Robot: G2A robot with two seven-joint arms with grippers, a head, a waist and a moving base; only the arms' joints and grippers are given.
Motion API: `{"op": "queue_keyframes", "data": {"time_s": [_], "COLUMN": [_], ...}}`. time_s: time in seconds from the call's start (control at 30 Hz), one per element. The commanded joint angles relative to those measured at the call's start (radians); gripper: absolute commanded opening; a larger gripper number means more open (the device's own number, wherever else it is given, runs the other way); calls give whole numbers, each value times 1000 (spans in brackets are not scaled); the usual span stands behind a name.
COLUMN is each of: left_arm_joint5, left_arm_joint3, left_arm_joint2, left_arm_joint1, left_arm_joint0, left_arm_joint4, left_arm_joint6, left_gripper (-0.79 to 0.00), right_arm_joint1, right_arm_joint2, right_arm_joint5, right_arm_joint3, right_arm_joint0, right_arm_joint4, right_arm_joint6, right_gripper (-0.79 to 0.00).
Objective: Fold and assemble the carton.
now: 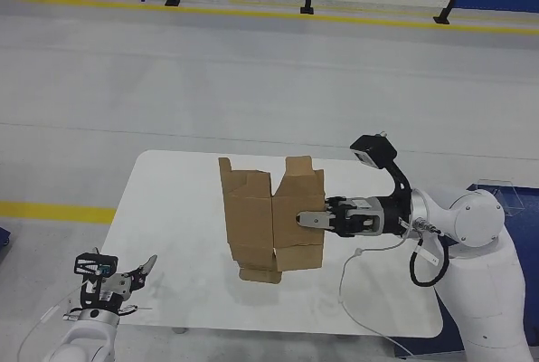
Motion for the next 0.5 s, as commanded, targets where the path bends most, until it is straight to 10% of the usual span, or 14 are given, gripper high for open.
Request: {"op": "queue_keyframes", "data": {"time_s": [0.0, 0.27, 0.47], "left_arm_joint5": [0, 0, 0], "left_arm_joint3": [0, 0, 0], "left_arm_joint2": [0, 0, 0], "left_arm_joint1": [0, 0, 0], "left_arm_joint0": [0, 0, 0], "left_arm_joint4": [0, 0, 0], "left_arm_joint6": [0, 0, 0], "left_gripper": [0, 0, 0], "right_arm_joint1": [0, -1, -4], "right_arm_joint2": [0, 0, 16], "right_arm_joint5": [0, 8, 180], "right_arm_joint3": [0, -1, 80], "right_arm_joint0": [0, -7, 2], "right_arm_joint4": [0, 17, 417], "right_arm_joint6": [0, -17, 23], "right_gripper": [-785, -785, -785]}}
